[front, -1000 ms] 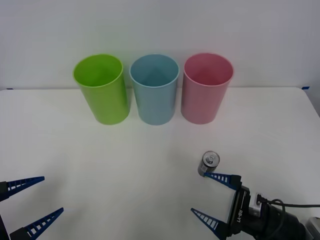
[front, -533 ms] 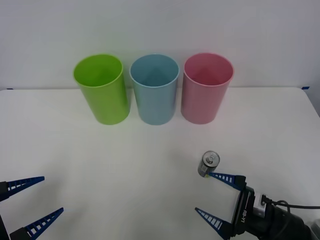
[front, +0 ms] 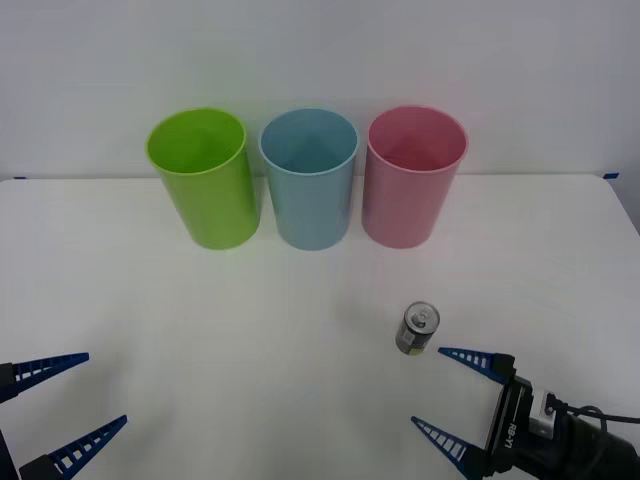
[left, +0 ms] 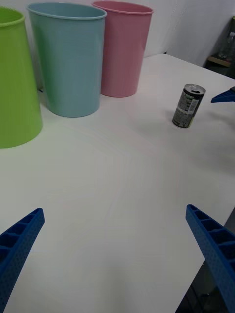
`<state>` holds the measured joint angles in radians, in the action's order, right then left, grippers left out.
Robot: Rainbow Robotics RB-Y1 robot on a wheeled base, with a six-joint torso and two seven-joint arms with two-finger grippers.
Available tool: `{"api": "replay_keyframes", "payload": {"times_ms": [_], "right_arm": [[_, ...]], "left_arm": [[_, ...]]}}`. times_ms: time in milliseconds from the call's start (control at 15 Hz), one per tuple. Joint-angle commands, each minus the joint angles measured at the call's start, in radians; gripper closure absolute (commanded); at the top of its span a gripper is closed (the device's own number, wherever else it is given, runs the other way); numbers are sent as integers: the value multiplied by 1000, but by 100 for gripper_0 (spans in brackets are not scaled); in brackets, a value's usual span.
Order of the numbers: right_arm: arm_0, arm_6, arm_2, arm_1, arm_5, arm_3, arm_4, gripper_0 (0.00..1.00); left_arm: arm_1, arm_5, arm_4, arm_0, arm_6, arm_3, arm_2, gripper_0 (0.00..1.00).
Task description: Put cans in the blue bin and PET bottles in the pink bin and trash in the green bin.
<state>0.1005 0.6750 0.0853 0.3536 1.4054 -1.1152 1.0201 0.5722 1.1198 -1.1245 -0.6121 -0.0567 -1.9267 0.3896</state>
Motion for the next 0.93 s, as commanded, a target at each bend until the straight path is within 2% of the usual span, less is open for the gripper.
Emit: {"api": "replay_keyframes", "payload": {"times_ms": [67,933], "right_arm": [[7,0,11,2,0,0,0,0],[30,-28,77,10,-39,0,0,0]], "left_arm": [[0,0,0,0,0,0,0,0],[0,0,0,0,0,0,0,0]]}}
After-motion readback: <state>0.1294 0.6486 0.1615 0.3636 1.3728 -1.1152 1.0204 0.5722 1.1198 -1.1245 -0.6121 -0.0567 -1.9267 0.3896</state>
